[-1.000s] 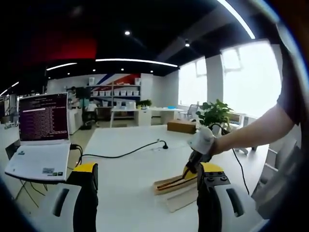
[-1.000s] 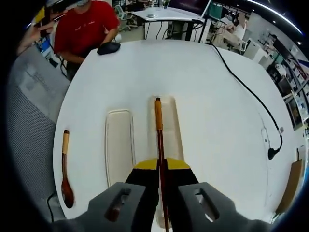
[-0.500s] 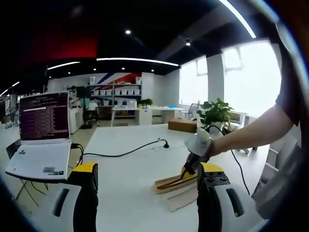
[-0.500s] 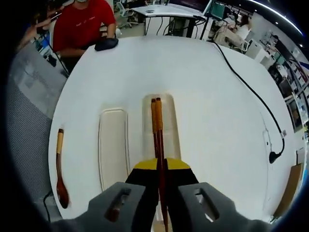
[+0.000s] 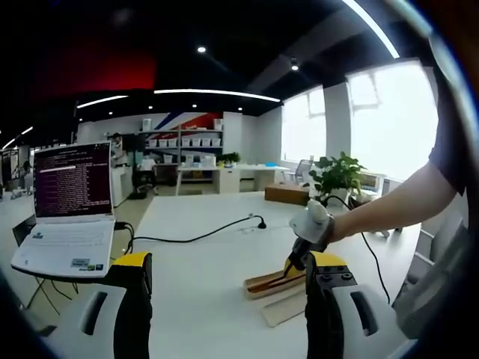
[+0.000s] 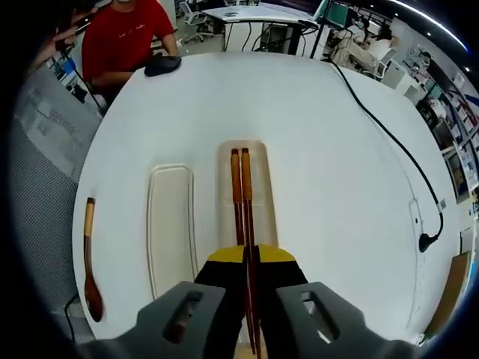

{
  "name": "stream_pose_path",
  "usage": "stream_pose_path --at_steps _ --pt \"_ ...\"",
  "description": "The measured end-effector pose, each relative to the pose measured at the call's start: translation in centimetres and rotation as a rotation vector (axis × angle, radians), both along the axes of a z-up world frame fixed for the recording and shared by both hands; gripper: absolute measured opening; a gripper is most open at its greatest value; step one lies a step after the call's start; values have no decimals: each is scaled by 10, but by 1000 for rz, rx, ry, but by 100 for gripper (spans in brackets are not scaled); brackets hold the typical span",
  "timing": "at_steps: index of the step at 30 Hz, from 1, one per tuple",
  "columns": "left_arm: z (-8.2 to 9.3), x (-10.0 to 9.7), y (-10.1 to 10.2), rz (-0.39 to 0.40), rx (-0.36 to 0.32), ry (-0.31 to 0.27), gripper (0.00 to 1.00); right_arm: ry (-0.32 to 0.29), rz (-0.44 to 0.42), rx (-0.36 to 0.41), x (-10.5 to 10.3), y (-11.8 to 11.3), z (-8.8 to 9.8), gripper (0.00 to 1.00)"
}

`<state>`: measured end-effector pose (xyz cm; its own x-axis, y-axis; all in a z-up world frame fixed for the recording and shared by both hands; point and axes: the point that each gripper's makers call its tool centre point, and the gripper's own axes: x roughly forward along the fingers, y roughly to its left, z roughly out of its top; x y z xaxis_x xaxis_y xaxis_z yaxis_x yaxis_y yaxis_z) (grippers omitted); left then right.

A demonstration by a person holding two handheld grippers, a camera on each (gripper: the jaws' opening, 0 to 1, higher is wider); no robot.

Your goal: Arrange the utensils inside the cutlery case until each visible utensil rests in its matching compartment.

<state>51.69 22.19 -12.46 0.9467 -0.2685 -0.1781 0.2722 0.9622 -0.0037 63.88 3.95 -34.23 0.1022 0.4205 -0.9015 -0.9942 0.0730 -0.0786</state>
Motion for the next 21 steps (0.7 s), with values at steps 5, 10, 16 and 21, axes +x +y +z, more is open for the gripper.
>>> stream_pose_path --at_steps 5,10,16,21 --pt "1 -1 0 3 -4 -1 87 3 6 -10 -1 -1 -2 0" --pt "1 -1 1 5 -4 -2 87 4 15 -25 0 -3 -7 0" --pt "1 -1 -1 0 -5 -1 87 12 17 -30 0 -4 -11 0" --pt "2 0 -1 1 -4 -1 87 21 12 -27 1 -5 -11 0"
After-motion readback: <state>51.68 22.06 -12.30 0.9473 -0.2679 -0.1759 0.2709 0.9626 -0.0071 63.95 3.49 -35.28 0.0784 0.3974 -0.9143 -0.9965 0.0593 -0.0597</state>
